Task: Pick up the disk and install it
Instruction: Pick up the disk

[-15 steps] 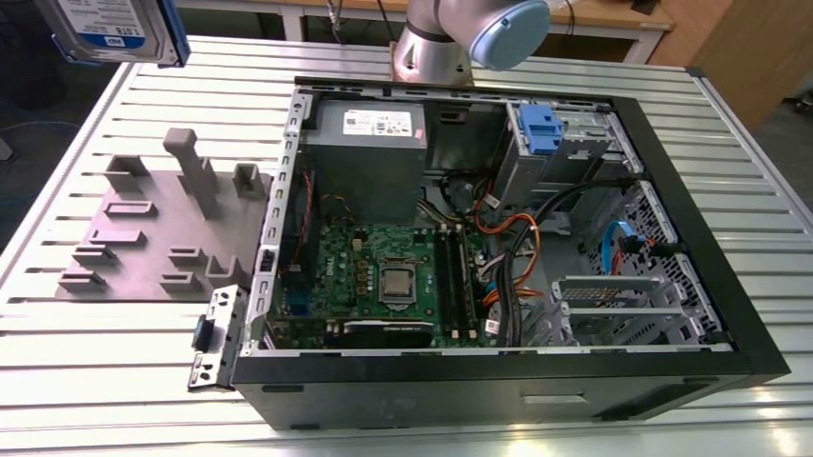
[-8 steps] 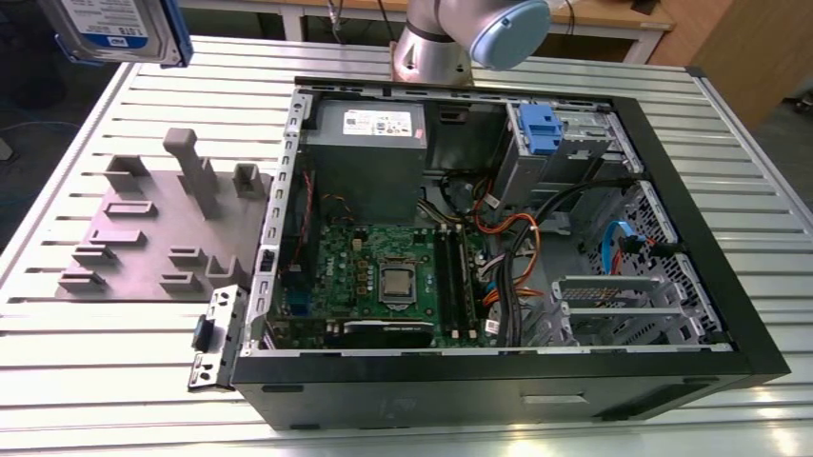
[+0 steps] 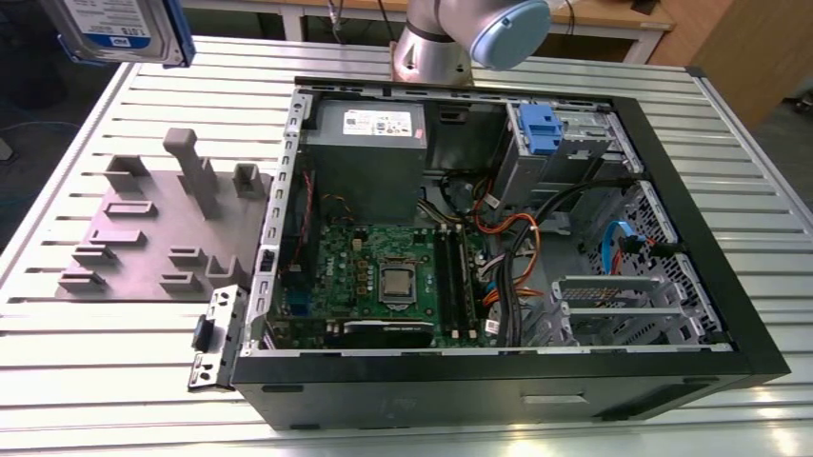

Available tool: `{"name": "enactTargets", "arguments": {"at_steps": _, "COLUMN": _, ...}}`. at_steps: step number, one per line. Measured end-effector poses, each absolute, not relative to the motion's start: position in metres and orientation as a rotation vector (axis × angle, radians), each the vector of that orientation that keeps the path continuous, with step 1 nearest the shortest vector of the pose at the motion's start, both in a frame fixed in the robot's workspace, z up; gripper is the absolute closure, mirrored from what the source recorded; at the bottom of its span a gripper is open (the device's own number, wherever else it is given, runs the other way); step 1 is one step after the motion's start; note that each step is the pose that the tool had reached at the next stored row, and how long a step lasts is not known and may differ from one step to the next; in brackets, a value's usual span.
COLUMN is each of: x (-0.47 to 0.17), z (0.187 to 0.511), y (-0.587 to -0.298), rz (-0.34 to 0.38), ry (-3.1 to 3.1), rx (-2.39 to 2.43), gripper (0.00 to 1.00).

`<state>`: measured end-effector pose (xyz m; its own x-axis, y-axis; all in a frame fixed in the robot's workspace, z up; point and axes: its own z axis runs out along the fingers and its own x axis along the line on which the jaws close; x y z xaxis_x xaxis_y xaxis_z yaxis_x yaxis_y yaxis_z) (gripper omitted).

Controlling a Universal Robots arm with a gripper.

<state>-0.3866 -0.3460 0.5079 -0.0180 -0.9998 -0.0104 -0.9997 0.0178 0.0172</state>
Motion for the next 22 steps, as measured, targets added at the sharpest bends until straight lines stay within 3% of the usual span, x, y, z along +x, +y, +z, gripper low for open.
{"name": "enactTargets", "arguments": {"at_steps": 22, "x": -0.3797, "z": 0.5079, "y": -0.346, "rz": -0.031, "ry": -2.238, "rx": 2.198, "gripper": 0.64}}
